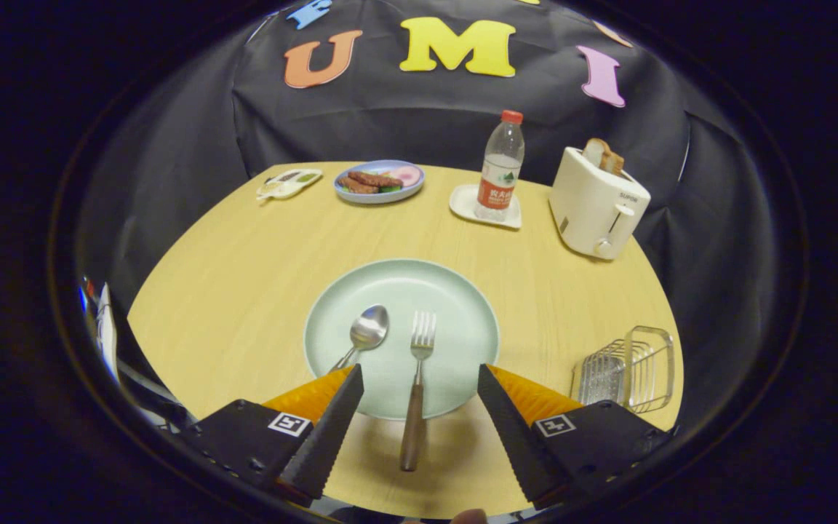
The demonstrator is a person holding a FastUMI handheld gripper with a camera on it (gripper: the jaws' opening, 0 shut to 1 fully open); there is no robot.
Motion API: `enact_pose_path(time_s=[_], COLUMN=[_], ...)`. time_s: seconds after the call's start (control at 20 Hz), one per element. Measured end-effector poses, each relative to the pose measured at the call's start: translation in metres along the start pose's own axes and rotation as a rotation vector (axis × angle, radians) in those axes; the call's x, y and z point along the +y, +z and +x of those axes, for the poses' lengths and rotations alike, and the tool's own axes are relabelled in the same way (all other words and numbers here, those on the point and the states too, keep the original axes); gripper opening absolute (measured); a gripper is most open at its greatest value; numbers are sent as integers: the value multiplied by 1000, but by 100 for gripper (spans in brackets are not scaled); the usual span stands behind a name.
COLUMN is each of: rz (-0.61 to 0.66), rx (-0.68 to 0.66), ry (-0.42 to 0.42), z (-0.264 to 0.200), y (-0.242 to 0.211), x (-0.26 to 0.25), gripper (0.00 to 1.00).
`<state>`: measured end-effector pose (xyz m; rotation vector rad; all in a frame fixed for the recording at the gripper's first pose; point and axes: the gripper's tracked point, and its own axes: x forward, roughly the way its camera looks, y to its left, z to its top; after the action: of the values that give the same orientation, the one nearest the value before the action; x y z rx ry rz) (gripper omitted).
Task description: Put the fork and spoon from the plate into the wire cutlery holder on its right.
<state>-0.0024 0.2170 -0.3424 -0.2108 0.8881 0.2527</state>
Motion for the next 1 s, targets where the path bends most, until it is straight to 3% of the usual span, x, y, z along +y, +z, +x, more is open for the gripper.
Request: enact_pose_path(time_s=[0.15,0.45,0.55,0.6,0.75,1.0], rz=[-13,12,34,44,57,47], rx=[65,148,176,181,209,199], ry=[-4,-46,-49,-48,-8,17], z=[22,40,37,30,30,-8], y=[-17,-35,-39,-32,-28,-7], x=[5,0,1,-2,-4,-22], gripper=[94,40,11,5,1,0])
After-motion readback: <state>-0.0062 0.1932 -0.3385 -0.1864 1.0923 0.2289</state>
